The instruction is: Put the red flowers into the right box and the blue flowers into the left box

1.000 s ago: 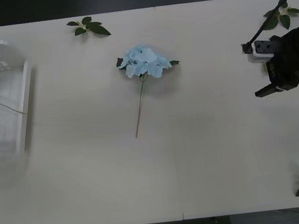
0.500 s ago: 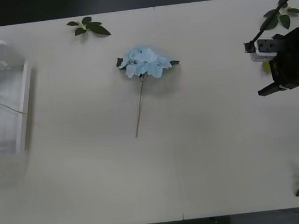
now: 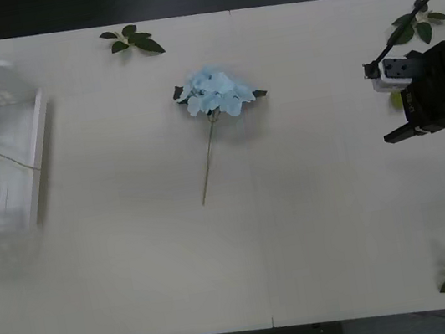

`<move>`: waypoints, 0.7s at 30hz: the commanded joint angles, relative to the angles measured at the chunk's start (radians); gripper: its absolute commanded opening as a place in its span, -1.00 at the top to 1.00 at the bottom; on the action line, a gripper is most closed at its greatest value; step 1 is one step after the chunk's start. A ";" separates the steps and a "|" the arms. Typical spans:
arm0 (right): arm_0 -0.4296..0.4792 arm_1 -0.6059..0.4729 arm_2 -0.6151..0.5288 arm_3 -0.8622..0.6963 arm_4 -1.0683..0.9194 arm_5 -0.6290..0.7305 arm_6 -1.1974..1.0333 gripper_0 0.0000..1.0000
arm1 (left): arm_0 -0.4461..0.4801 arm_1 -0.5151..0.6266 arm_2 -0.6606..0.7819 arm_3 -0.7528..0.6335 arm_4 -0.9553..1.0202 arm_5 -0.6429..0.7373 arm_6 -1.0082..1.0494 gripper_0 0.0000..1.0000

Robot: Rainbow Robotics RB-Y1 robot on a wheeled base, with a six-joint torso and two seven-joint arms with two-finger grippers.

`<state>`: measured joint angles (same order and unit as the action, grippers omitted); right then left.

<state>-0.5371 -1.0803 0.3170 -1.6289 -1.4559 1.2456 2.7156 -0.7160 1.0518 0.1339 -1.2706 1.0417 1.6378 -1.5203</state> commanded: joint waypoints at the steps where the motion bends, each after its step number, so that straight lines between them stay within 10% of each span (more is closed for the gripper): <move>1: -0.034 -0.024 -0.012 -0.006 -0.009 -0.008 -0.010 -0.91 | -0.031 -0.003 0.013 -0.055 0.195 -0.019 -0.238 -1.00; 11: -0.034 -0.024 -0.012 -0.006 -0.009 -0.008 -0.010 -0.91 | 0.020 -0.239 -0.105 -0.055 0.673 -0.239 -0.817 -1.00; 21: -0.034 -0.024 -0.012 -0.006 -0.009 -0.008 -0.010 -0.90 | -0.025 -0.291 -0.528 -0.067 0.736 -0.642 -0.894 -1.00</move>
<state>-0.5374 -1.0803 0.3171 -1.6287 -1.4561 1.2454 2.7156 -0.7014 0.7385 -0.3656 -1.3127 1.7738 1.0512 -2.3926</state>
